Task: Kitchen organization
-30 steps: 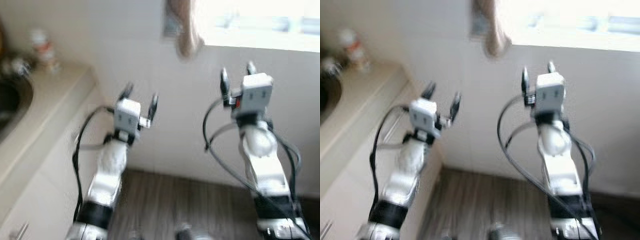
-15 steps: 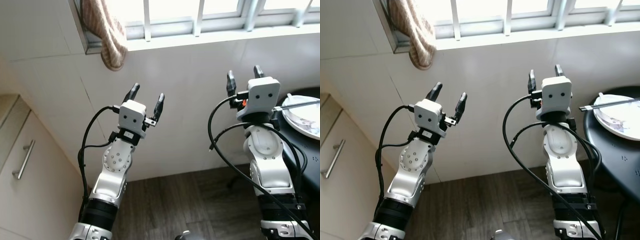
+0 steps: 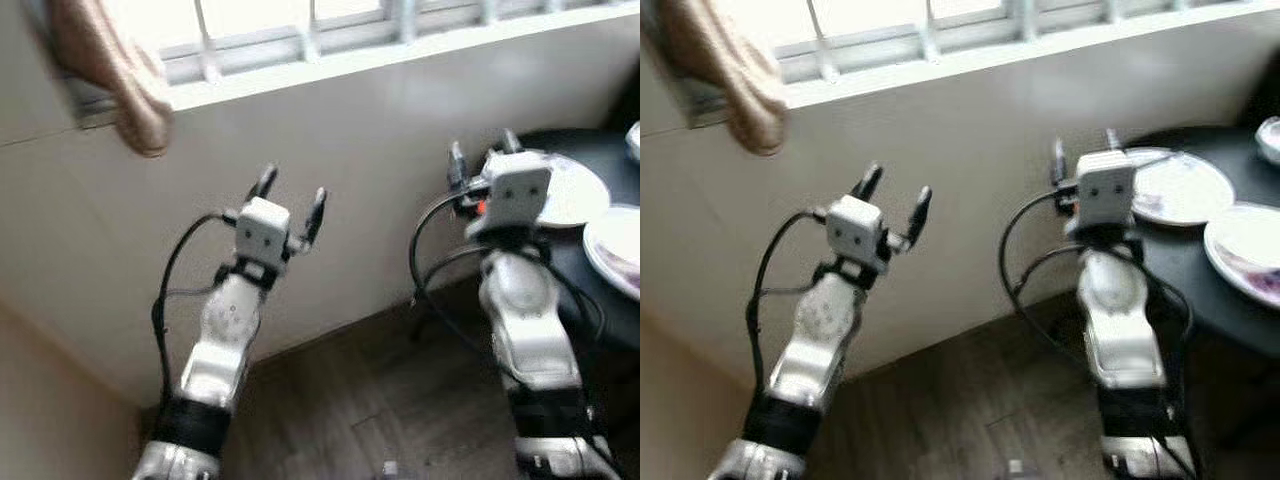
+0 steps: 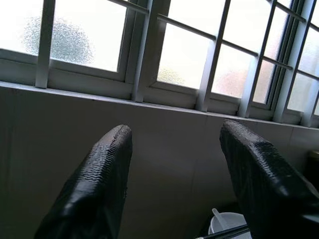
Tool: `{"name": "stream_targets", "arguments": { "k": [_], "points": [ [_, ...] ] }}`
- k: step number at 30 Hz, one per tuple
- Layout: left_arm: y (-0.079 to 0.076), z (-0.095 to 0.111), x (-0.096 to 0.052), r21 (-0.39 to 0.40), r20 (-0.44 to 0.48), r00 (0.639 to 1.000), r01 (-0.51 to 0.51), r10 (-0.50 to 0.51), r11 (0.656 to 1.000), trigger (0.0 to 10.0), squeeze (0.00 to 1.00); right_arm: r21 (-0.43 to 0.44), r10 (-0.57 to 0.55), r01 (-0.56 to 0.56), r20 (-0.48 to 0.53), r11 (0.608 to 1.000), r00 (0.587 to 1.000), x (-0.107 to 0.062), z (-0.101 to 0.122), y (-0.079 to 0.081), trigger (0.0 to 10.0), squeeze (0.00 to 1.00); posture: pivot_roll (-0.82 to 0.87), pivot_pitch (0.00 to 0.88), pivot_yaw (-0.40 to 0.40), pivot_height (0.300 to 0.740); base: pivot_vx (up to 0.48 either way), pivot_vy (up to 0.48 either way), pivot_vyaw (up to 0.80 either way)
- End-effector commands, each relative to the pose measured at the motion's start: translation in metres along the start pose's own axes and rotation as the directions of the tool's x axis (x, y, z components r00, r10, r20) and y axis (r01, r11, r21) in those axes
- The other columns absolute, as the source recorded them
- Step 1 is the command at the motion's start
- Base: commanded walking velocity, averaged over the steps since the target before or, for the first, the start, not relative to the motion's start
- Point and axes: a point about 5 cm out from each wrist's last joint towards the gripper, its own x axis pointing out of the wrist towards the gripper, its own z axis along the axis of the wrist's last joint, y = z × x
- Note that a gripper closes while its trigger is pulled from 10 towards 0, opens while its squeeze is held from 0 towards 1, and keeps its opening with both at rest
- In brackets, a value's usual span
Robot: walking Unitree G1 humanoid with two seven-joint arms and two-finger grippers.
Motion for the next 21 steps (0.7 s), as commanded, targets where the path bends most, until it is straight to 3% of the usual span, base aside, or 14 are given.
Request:
{"name": "stream_targets", "arguments": {
  "k": [1, 12, 21],
  "points": [
    [-0.0030, -0.0005, 0.0019, -0.003, -0.005, 1.000, 0.001, -0.001, 1.000, 10.0, 0.00, -0.015, -0.012, 0.011, -0.008, 1.000, 1.000, 0.0008, -0.0020, -0.0029, 10.0, 0.00, -0.17, 0.000, 0.047, 0.740, 0.000, 0.000, -0.78],
    [-0.0042, -0.0012, 0.0015, 0.000, -0.013, 1.000, 0.015, -0.015, 1.000, 10.0, 0.00, -0.023, -0.021, 0.020, -0.018, 1.000, 1.000, 0.0003, -0.0039, -0.0043, 10.0, 0.00, -0.18, 0.000, 0.051, 0.740, 0.000, 0.000, -0.78],
    [-0.0046, -0.0024, 0.0024, 0.005, -0.023, 1.000, 0.019, -0.019, 1.000, 10.0, 0.00, -0.049, -0.018, 0.017, -0.023, 0.999, 1.000, 0.0000, -0.0058, -0.0030, 10.0, 0.00, -0.18, 0.000, 0.052, 0.740, 0.000, -0.480, -0.10]
  ]
}}
